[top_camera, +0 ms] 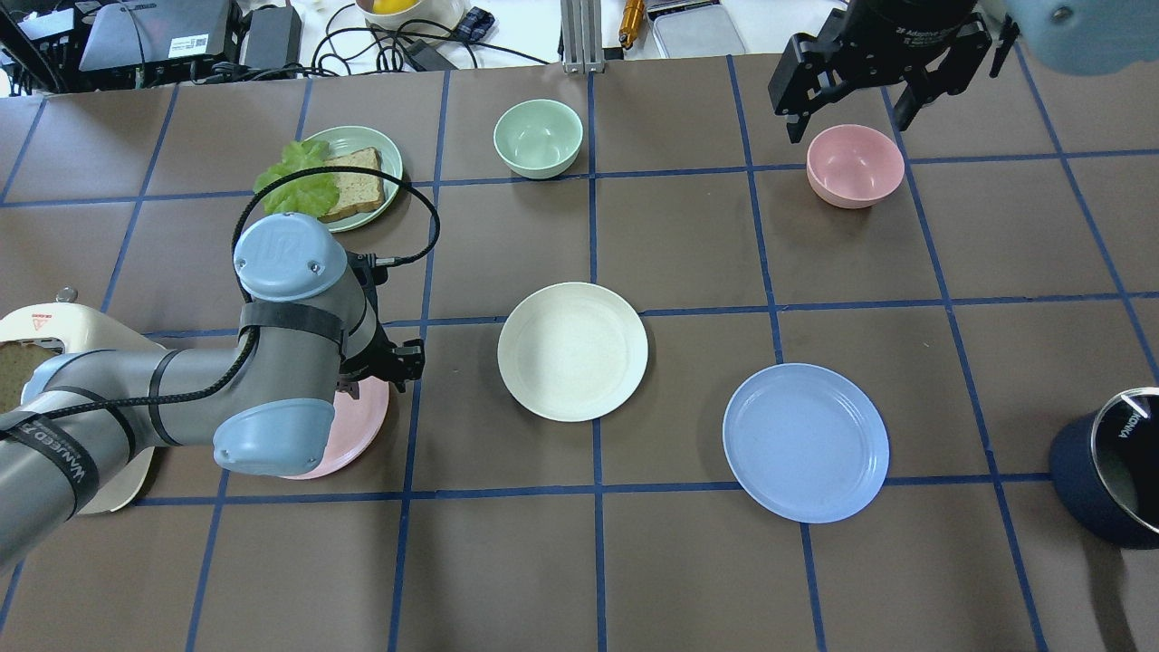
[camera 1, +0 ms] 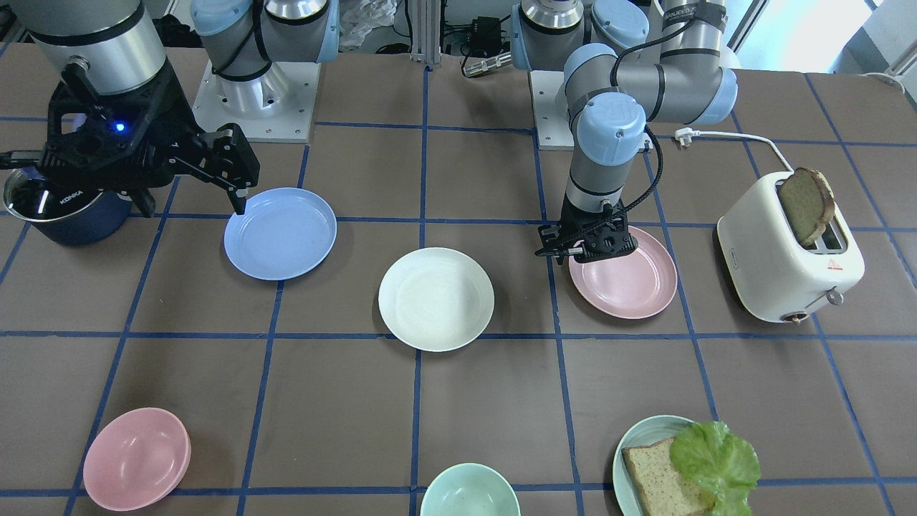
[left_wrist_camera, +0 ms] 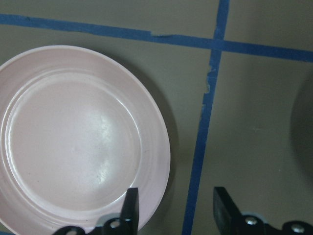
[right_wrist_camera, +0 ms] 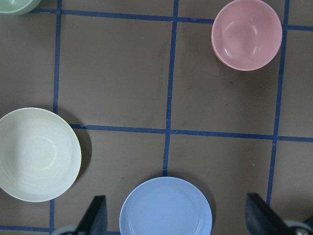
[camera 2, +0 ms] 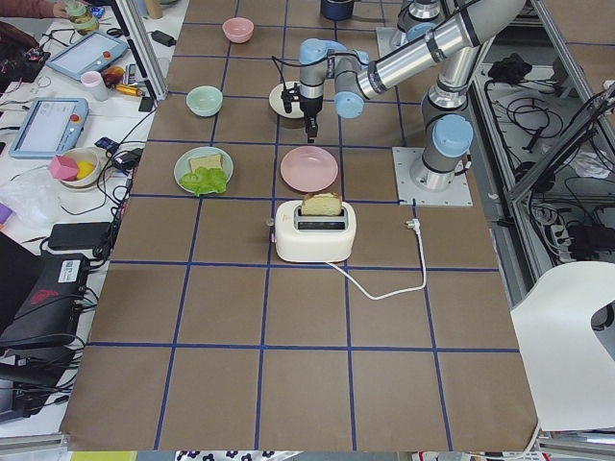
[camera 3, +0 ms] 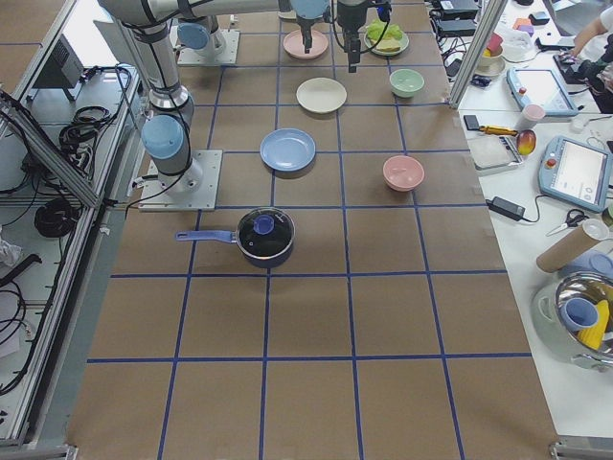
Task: Stack three plates with pink and blue
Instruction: 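Lower the left gripper onto the rim of the pink plate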
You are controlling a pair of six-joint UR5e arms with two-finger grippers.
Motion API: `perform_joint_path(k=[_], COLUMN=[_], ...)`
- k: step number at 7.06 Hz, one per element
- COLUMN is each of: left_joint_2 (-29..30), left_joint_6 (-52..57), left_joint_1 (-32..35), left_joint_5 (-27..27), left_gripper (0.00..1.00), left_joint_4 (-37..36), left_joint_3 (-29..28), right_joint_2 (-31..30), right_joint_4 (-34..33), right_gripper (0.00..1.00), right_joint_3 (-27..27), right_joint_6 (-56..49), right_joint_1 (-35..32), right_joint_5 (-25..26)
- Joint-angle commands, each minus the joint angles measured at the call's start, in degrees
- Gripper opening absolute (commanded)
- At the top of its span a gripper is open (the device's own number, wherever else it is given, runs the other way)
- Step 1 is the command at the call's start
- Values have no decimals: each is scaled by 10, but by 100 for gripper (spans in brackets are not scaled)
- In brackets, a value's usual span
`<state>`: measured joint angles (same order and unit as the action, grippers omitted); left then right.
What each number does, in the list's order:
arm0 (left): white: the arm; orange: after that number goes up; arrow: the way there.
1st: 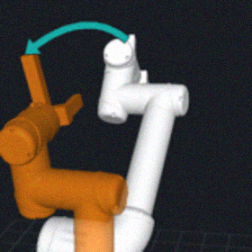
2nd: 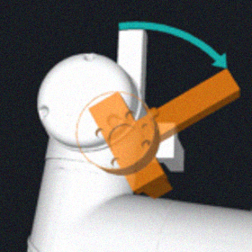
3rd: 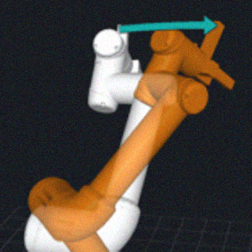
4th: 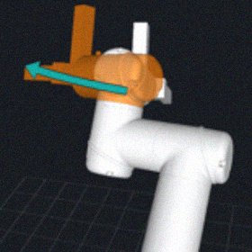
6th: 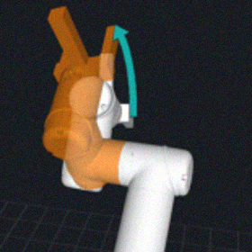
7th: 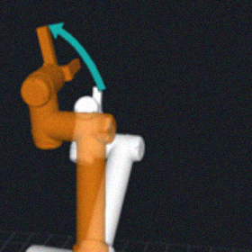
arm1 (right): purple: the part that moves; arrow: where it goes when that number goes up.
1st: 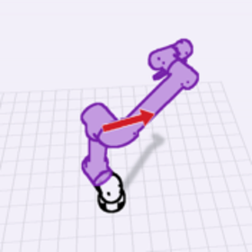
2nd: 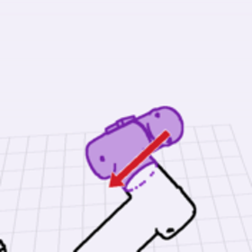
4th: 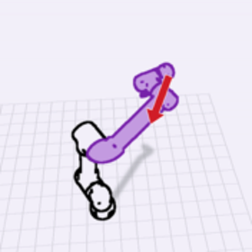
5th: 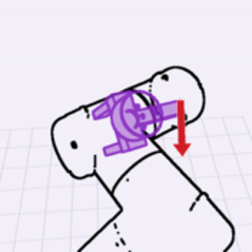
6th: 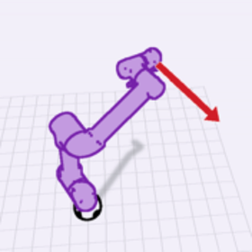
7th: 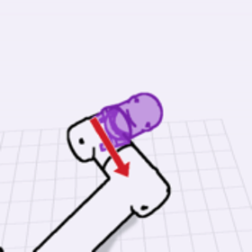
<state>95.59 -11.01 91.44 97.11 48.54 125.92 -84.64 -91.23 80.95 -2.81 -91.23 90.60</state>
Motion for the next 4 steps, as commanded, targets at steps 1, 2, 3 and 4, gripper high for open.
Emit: perform_joint_path(k=[1,2,3,4], left_joint_2=[22,29,37,42], left_joint_6=[-5,-8,-2,0], left_joint_1=[7,8,11,16], left_joint_5=[4,4,4,4], left_gripper=[59,58,56,56], left_joint_4=[-23,-31,-34,-35], left_joint_3=[6,6,6,6], right_joint_2=[0,0,0,-2], right_joint_4=[1,0,0,1], right_gripper=[100,100,100,100], right_joint_3=[0,0,0,0], right_joint_6=[0,0,0,0], right_joint_1=[0,0,0,0], right_joint_5=[0,0,0,0])
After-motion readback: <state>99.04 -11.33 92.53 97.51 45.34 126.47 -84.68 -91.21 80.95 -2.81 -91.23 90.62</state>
